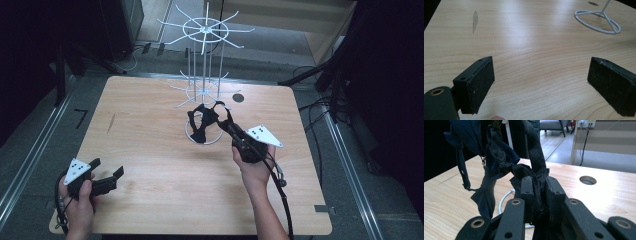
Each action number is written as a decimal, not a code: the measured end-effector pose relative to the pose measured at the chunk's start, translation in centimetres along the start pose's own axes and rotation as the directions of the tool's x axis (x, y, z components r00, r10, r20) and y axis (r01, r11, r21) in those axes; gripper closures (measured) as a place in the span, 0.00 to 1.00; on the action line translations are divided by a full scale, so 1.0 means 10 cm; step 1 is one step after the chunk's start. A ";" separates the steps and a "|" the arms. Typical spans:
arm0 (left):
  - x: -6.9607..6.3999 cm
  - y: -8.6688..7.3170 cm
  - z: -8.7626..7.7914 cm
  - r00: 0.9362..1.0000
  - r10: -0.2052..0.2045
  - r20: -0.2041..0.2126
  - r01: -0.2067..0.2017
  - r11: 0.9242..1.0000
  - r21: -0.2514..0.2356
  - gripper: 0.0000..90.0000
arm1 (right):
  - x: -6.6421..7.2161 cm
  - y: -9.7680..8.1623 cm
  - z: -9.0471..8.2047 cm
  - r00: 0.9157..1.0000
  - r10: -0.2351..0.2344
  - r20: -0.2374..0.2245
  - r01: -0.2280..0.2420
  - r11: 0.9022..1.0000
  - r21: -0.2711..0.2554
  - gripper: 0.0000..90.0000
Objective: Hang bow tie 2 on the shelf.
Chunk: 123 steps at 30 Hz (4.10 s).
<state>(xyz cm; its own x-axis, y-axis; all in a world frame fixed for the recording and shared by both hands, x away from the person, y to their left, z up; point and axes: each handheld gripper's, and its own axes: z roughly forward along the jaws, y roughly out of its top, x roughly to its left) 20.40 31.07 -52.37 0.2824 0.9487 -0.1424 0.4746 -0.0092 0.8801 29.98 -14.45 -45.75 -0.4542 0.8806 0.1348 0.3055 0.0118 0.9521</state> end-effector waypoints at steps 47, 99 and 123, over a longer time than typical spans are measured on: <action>0.00 0.00 0.00 1.000 0.003 -0.001 -0.003 1.000 0.003 0.09 | -0.31 -0.30 -0.21 1.000 -0.010 -0.024 0.013 0.994 0.106 0.25; 0.00 0.00 0.00 1.000 0.006 -0.006 -0.006 1.000 0.002 0.09 | -0.98 -0.96 -0.91 0.998 0.037 0.060 -0.048 0.980 0.193 0.00; -0.01 0.00 0.00 1.000 0.009 -0.006 -0.009 1.000 0.002 0.09 | -1.38 -1.09 -1.30 0.987 0.079 0.141 -0.104 0.978 0.183 0.00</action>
<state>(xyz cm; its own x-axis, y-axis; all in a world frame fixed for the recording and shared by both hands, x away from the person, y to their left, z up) 20.36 31.01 -52.35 0.2812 0.9505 -0.1318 0.4736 -0.0180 0.8806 22.05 -32.87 -54.44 -0.3061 0.9368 0.1692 0.4988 0.0064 0.8667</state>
